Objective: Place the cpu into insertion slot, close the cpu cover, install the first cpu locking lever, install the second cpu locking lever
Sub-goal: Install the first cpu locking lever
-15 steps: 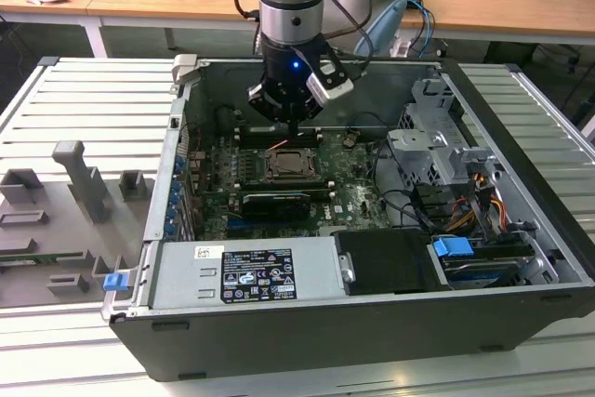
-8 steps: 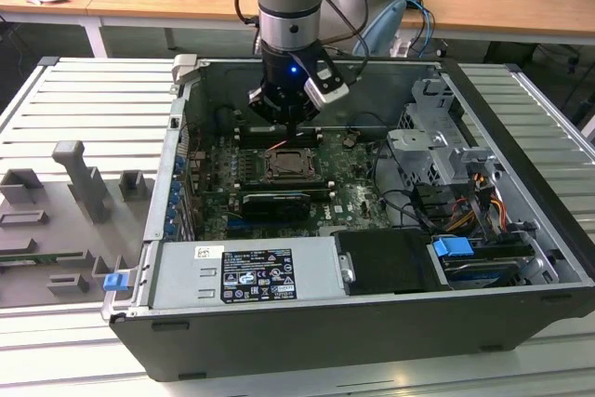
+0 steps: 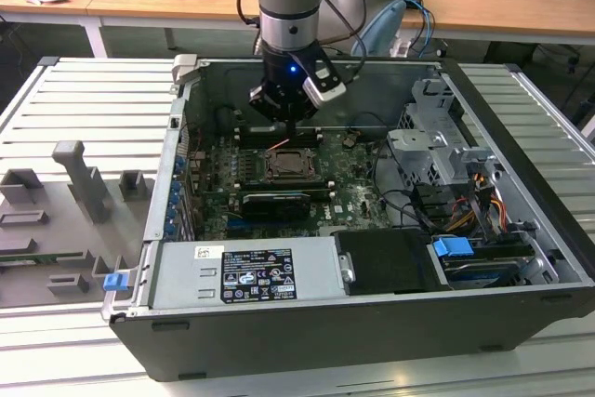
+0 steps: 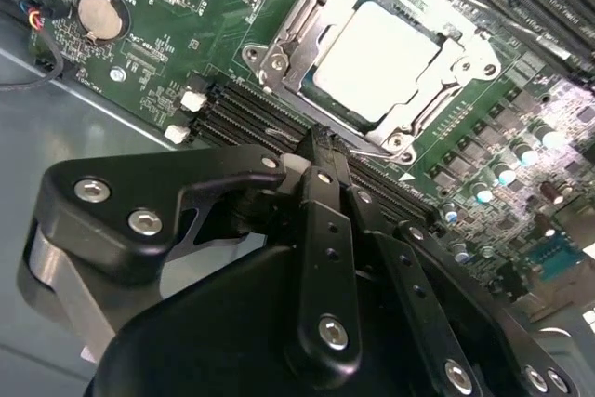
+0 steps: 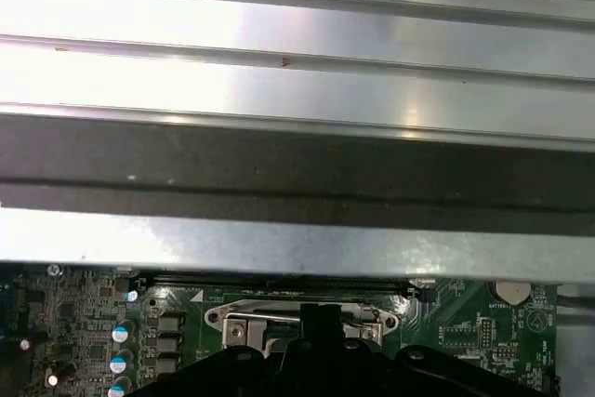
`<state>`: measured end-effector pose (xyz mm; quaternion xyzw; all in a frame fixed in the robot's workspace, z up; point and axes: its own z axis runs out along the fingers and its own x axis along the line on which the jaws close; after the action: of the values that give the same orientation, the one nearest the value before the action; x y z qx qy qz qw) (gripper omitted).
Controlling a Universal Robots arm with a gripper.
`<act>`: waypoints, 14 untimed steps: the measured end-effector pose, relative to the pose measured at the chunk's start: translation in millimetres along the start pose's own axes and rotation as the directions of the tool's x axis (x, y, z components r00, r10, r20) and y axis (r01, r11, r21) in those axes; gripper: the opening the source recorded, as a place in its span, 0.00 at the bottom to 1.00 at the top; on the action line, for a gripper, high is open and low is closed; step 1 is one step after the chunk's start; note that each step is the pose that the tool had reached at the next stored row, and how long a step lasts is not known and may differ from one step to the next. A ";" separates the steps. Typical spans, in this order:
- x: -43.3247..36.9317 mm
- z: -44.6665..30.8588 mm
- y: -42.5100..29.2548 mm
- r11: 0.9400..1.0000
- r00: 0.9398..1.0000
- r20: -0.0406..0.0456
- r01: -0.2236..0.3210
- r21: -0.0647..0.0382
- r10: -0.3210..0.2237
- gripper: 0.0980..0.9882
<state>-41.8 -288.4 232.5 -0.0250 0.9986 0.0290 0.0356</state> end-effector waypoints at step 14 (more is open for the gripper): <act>-10.3 11.7 7.2 1.000 1.000 -0.023 0.011 -0.002 -0.011 0.01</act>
<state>-31.2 -280.0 221.9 -0.0308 0.9988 0.0296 0.0240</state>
